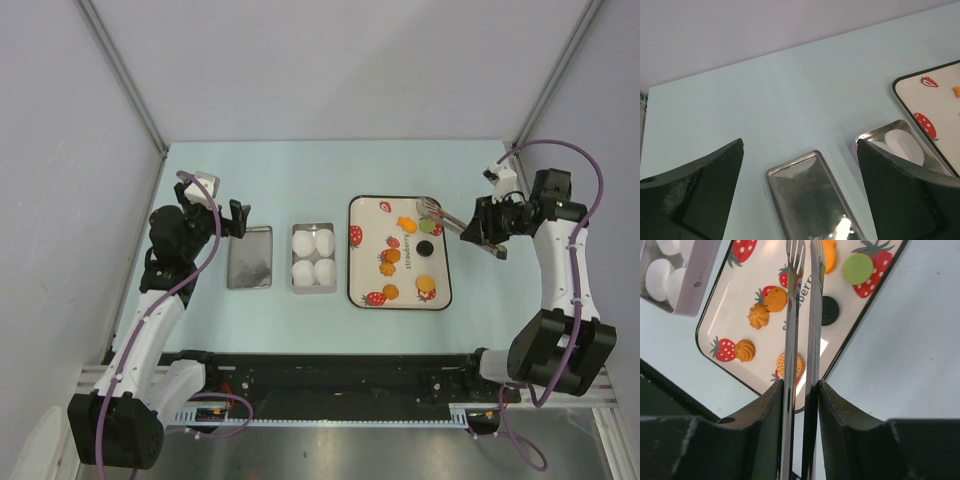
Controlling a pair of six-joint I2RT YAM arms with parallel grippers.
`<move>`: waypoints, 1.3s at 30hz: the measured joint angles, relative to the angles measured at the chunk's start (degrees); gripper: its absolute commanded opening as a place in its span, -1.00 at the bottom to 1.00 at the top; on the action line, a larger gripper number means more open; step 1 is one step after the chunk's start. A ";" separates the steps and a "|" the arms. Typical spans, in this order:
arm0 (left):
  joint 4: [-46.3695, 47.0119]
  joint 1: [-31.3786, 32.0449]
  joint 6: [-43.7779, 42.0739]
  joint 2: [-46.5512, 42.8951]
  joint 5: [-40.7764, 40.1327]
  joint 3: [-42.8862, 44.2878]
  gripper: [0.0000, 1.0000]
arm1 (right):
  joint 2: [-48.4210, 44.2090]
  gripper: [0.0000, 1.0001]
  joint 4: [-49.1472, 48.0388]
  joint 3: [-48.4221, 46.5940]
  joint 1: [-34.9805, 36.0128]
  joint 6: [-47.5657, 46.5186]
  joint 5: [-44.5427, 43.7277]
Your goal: Pack the cookies
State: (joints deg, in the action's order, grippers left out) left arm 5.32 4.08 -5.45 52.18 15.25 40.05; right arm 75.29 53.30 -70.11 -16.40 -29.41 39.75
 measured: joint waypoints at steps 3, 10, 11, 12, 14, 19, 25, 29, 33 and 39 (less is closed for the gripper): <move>0.00 0.00 0.00 0.00 0.00 -0.02 0.99 | 1.73 -0.30 1.16 0.00 1.18 -1.40 1.38; 0.07 0.00 0.00 0.00 0.00 -0.20 0.99 | 5.66 -0.31 1.03 2.05 3.63 -5.16 1.75; 0.07 0.00 0.00 0.00 0.00 -0.31 0.99 | 6.12 -0.30 1.01 2.73 3.78 -5.81 1.75; 0.07 0.00 0.00 0.04 0.00 -0.48 1.00 | 6.71 -0.31 1.05 3.30 3.96 -6.49 1.73; 0.04 0.00 0.00 0.11 0.00 -0.74 0.99 | 7.91 -0.31 0.90 4.44 4.24 -7.76 1.73; 0.04 0.00 0.00 0.50 0.02 -0.74 0.99 | 10.60 -0.32 0.28 7.50 4.35 -10.34 1.36; 0.04 0.00 0.00 0.70 0.02 -0.74 0.99 | 10.75 -0.32 -2.05 10.05 4.44 -11.85 -0.13; 0.04 0.00 0.00 0.70 0.02 -0.74 0.99 | 10.88 -0.32 -4.13 12.31 4.44 -12.85 -2.23; 0.04 0.00 -0.02 0.70 0.02 -0.74 0.99 | 11.56 -0.32 -5.84 13.64 4.31 -13.99 -4.37; 0.04 0.00 0.00 0.83 0.07 -0.74 0.99 | 13.05 -0.30 -8.52 15.08 3.56 -15.74 -7.21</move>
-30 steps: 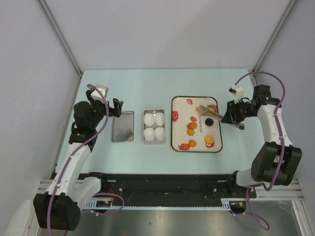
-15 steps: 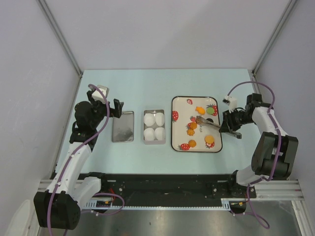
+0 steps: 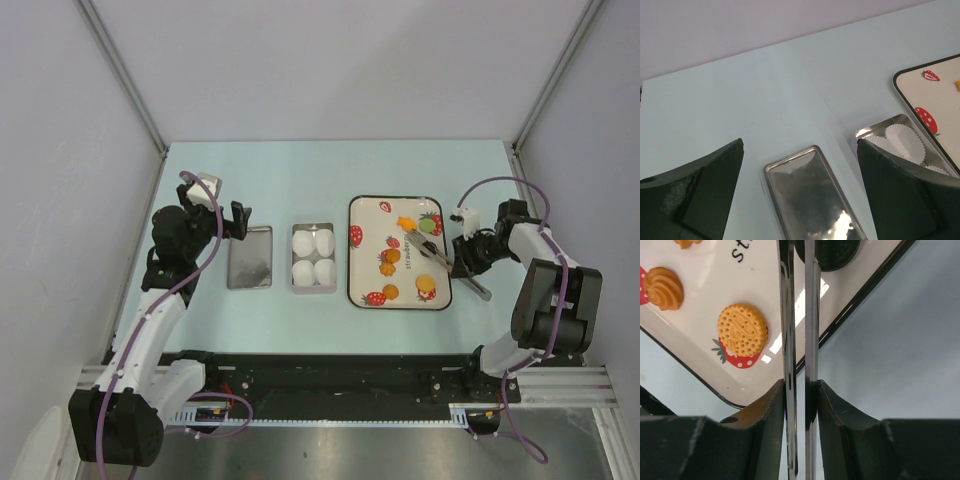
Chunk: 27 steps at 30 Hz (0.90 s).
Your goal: Pack the cookies
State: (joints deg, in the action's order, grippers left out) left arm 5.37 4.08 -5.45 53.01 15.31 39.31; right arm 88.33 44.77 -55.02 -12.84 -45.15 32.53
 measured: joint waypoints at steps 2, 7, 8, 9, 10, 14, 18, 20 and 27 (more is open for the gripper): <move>0.00 0.00 0.00 0.13 0.00 0.00 1.00 | 0.87 -0.29 -0.96 0.20 -0.07 -0.22 -0.55; -0.02 0.00 0.00 0.24 0.02 0.00 1.00 | 3.13 -0.24 -2.62 0.39 -0.04 -0.68 -1.42; -0.02 0.00 0.00 0.24 0.02 0.00 0.99 | 3.61 -0.23 -2.99 0.42 -0.04 -0.81 -1.73; -0.02 0.00 0.00 0.24 0.02 0.00 0.99 | 4.04 -0.21 -3.34 0.42 -0.04 -0.87 -1.97; -0.02 0.00 0.00 0.24 0.02 0.00 0.99 | 4.46 -0.20 -3.65 0.48 -0.04 -1.01 -2.19; -0.02 0.00 0.00 0.24 0.00 0.00 1.00 | 4.76 -0.17 -4.35 0.48 -0.04 -1.09 -2.86; -0.02 0.00 0.00 0.24 0.00 0.00 0.99 | 4.79 -0.11 -4.98 0.50 -0.04 -1.25 -3.50; 0.00 0.00 0.00 0.24 0.00 0.00 1.00 | 4.79 -0.08 -5.38 0.70 -0.04 -1.29 -3.74; -0.02 0.00 0.00 0.24 0.00 0.00 1.00 | 4.52 0.01 -7.91 2.58 -0.04 -1.68 -5.16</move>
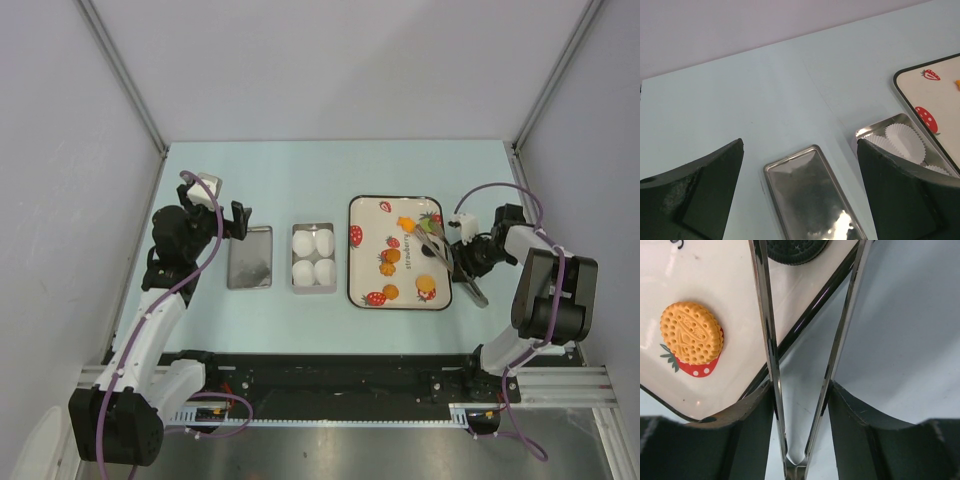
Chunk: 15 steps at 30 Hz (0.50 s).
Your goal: Pack the cookies
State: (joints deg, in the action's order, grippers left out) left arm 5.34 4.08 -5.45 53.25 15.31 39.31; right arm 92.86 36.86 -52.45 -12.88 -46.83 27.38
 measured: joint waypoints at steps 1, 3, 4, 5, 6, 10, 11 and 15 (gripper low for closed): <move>0.00 0.00 0.00 0.00 0.00 0.00 0.99 | -0.28 0.01 -0.39 0.44 0.00 -0.02 -0.07; 0.00 0.00 0.00 0.00 0.00 0.00 1.00 | -1.03 0.02 -1.07 1.27 0.00 -0.15 -0.48; 0.02 0.00 0.00 0.00 -0.02 0.00 0.99 | -1.36 0.02 -1.29 1.60 0.00 -0.22 -0.74; 0.00 0.00 0.00 0.00 -0.02 0.00 0.99 | -1.77 0.02 -1.66 2.05 0.04 -0.24 -1.05; 0.00 0.00 0.00 0.00 -0.02 0.00 1.00 | -2.05 0.02 -1.84 2.32 0.07 -0.26 -1.29; 0.00 0.00 0.00 0.00 -0.02 0.00 1.00 | -3.30 0.03 -2.84 3.63 0.42 -0.42 -2.34; 0.00 0.00 0.00 0.00 -0.02 0.00 1.00 | -3.63 0.03 -3.15 3.96 0.46 -0.46 -2.60; 0.02 0.00 0.00 0.00 -0.02 0.00 0.99 | -4.39 -0.03 -4.04 4.83 0.79 -0.48 -3.39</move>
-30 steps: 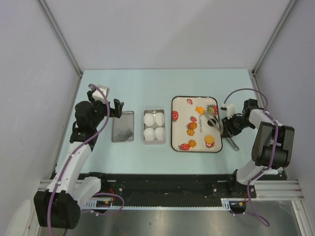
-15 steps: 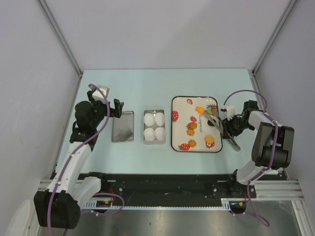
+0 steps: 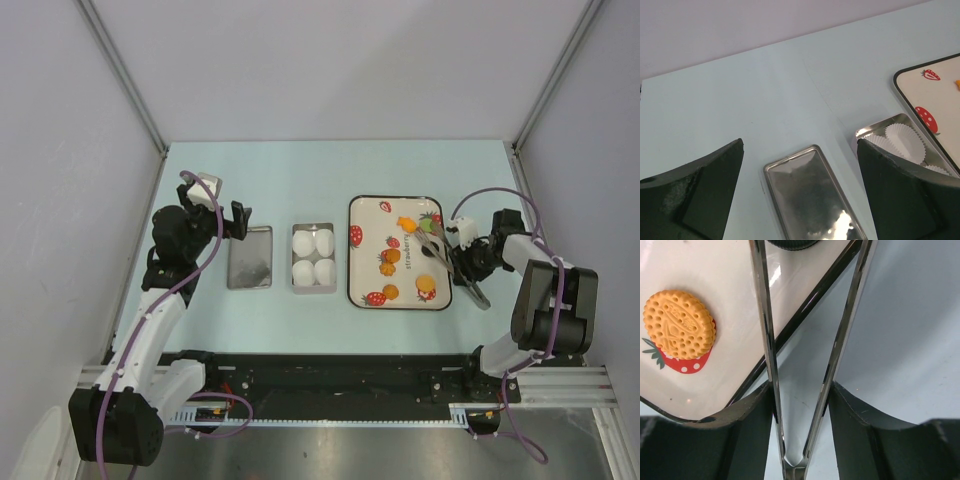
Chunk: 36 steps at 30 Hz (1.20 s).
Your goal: Pack the cookies
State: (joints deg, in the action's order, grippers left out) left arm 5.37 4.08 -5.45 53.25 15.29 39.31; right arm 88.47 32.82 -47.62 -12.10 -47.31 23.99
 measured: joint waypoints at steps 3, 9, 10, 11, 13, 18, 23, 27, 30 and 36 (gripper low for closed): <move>-0.02 0.00 0.00 0.00 0.00 0.00 1.00 | -0.28 -0.19 -0.57 0.33 0.28 -0.07 -0.61; -0.02 0.00 0.00 0.00 0.00 0.00 1.00 | -2.03 -0.14 -0.81 1.42 0.48 -0.09 -1.99; -0.02 0.00 0.00 0.00 -0.02 0.00 1.00 | -2.62 -0.14 -0.46 1.44 0.50 -0.07 -2.10; -0.02 0.00 0.00 0.00 0.00 0.00 0.99 | -3.48 -0.14 -0.13 1.44 0.52 -0.07 -2.14; -0.02 0.02 0.00 0.00 0.00 0.00 1.00 | -5.22 -0.14 0.35 1.42 0.59 -0.07 -2.08; -0.02 0.02 0.00 0.02 0.00 0.00 0.99 | -9.90 -0.14 2.40 0.81 0.72 0.24 -1.11; -0.02 0.02 0.00 0.02 -0.02 0.00 1.00 | -13.60 -0.13 5.38 -2.01 1.51 0.26 -0.09; -0.02 0.02 0.00 0.02 0.00 0.00 1.00 | -14.60 -0.12 8.33 -4.28 2.03 0.00 0.48; -0.02 0.02 0.00 0.02 -0.02 0.00 1.00 | -15.04 -0.12 10.78 -5.95 2.62 -0.39 0.79; -0.02 0.02 0.00 0.02 0.00 0.00 0.99 | -16.65 -0.10 13.90 -7.34 4.63 -0.74 0.87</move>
State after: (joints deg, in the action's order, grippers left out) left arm 5.34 4.10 -5.45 53.28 15.29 39.31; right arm 71.81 46.72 -54.96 -7.46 -48.05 24.86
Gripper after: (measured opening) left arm 0.996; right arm 0.448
